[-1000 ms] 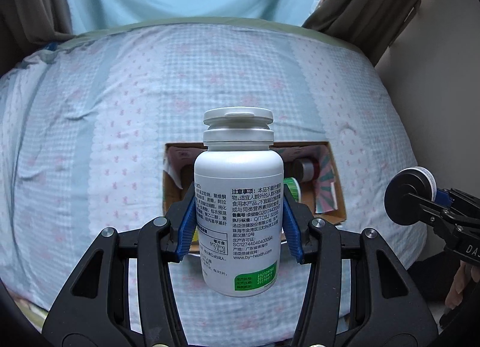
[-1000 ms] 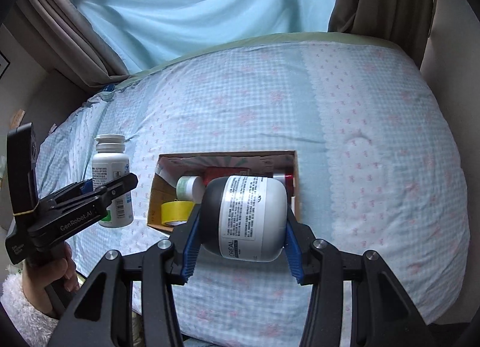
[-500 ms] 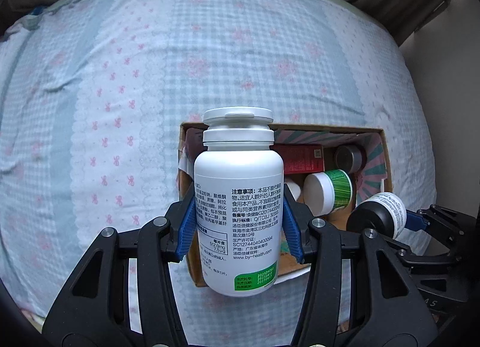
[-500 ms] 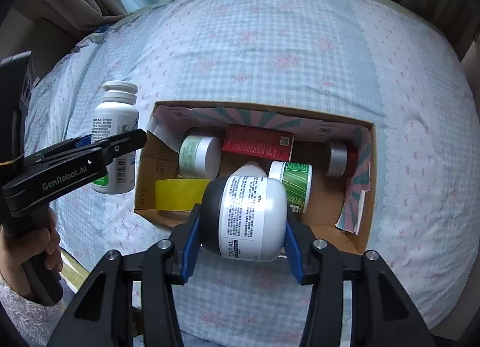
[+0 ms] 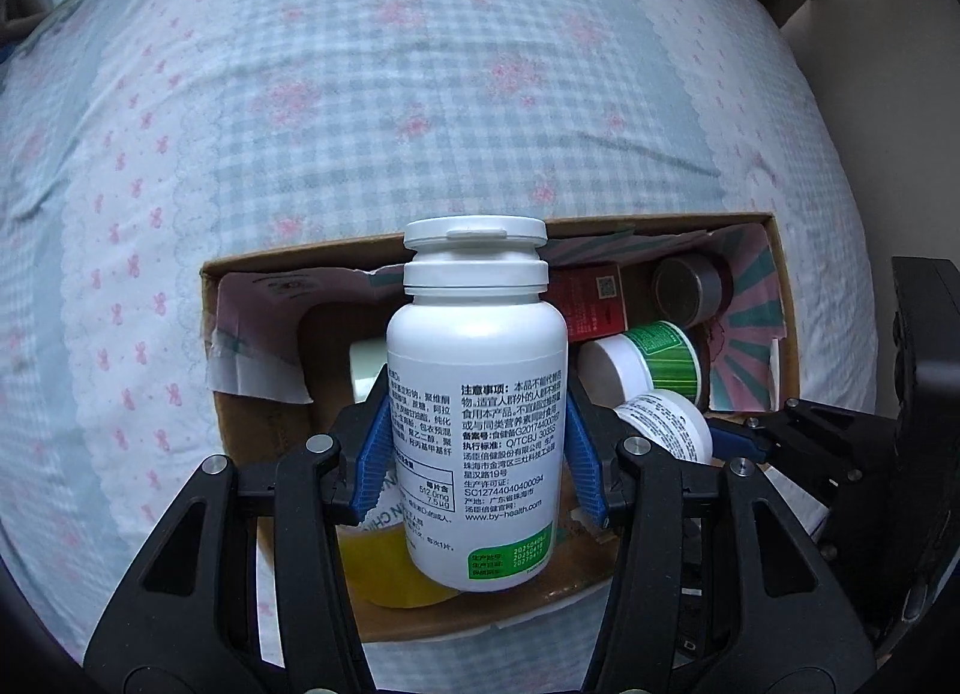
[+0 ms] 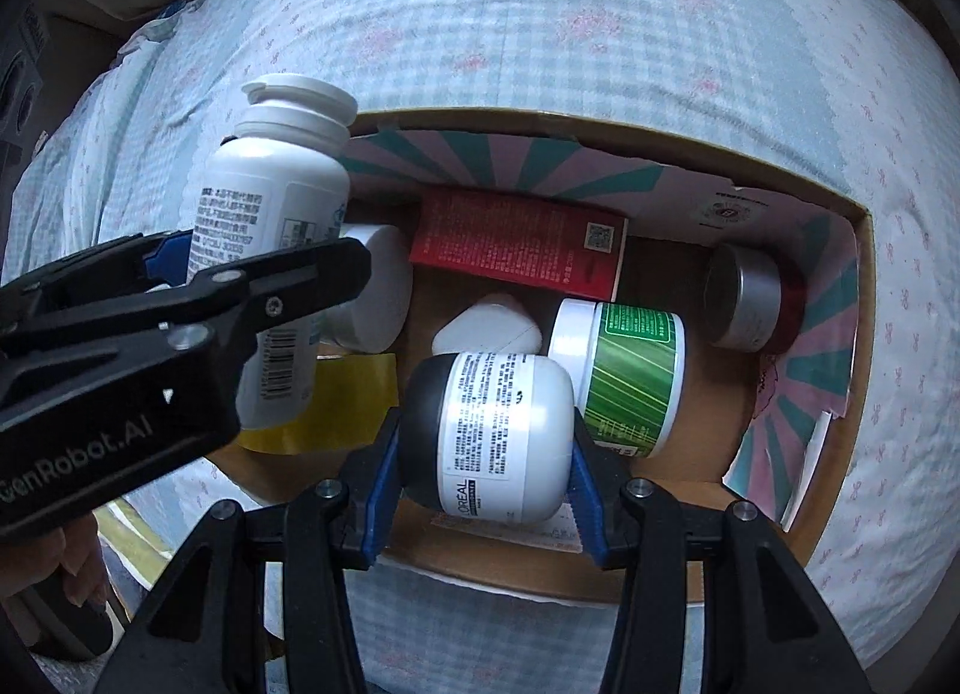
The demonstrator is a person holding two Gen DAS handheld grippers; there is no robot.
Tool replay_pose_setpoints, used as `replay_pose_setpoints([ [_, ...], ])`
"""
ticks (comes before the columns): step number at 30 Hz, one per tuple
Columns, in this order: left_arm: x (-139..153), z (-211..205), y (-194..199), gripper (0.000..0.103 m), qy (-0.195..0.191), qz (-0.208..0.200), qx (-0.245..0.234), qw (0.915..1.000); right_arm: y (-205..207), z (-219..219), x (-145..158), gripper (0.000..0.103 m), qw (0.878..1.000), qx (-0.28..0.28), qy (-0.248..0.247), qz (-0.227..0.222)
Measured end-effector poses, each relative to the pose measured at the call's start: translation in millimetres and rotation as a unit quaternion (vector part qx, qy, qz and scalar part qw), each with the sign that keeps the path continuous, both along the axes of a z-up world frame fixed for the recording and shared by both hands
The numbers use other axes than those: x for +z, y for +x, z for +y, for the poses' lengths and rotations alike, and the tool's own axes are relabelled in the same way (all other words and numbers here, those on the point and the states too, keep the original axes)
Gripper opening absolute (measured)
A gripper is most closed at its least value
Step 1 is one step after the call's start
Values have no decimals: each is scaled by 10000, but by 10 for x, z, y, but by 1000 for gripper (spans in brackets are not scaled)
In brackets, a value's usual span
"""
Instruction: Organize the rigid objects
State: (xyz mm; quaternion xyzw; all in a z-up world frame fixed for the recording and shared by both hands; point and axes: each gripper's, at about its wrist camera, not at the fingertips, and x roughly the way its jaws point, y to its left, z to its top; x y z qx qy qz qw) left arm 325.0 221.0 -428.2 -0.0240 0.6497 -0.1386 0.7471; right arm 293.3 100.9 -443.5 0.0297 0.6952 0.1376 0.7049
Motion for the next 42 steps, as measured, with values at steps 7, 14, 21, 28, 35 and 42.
replay_pose_setpoints([
  [7, 162, 54, 6, 103, 77, -314, -30, 9995, -123, -37, 21, 96, 9994, 232, 148, -225],
  [14, 296, 173, -169, 103, 148, -359, 139, 9991, -303, -235, 124, 99, 9995, -47, -76, -303],
  [21, 610, 170, -443, 103, 139, -636, 153, 9978, -471, -427, 409, 99, 9974, -418, -47, -583],
  [28, 1126, 141, -728, 103, 228, -1063, 260, 9937, -554, -488, 822, 99, 9939, -512, 58, -980],
  [35, 1988, 80, -1094, 103, 282, -1757, 690, 9816, -732, -713, 1526, 99, 9873, -583, 167, -1470],
  [42, 3050, -103, -1694, 103, 24, -2644, 1109, 9580, -1084, -1054, 2648, 100, 9703, -552, 35, -2357],
])
